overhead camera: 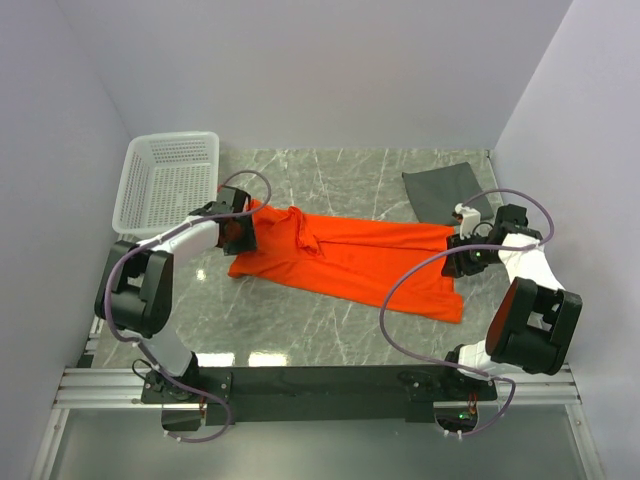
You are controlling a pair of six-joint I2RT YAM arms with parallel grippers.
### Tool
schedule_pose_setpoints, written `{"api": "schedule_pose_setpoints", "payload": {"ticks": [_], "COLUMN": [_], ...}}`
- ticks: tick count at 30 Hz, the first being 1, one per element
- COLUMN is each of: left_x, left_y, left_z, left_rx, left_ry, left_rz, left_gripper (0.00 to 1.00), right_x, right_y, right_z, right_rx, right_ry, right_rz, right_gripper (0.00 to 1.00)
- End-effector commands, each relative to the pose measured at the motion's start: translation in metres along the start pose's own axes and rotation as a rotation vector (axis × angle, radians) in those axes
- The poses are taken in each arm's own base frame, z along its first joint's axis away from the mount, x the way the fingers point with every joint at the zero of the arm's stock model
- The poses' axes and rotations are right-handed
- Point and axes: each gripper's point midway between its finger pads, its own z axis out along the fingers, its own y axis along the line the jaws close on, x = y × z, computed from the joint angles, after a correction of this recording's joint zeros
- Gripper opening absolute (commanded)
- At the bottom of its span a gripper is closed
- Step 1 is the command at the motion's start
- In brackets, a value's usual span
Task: Fold and stack the t-shirts
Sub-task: Fold the tshirt
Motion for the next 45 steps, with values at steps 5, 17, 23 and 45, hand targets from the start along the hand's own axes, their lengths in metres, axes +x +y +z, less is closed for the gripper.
{"api": "schedule_pose_setpoints", "payload": {"ticks": [5, 17, 23, 45], "left_x": [-0.016, 0.02, 0.055, 0.046], "left_y": [-0.005, -0.007, -0.002, 0.014], "left_z": [-0.016, -0.057, -0.069, -0.05], "left_rx": [-0.02, 0.084, 0.101, 0.064], "left_ry": [-0.059, -0.015, 0.094, 0.146], "left_rz": [0.031, -0.023, -0.048, -0.066], "left_gripper": [0.19, 0.01, 0.01, 0.01], "right_x": [0.0, 0.0, 0.003, 0.026], "right_y": [-0.008, -0.014, -0.018, -0.001], "right_z": [-0.004, -0.006, -0.006, -0.002], "right_rx": [0.04, 0.061, 0.071, -0.105], "right_ry": [-0.011, -0.016, 0.001, 0.106], "right_rz": [-0.01, 0.002, 0.013, -0.158], "right_gripper": [0.46, 0.46, 0.46, 0.53]}}
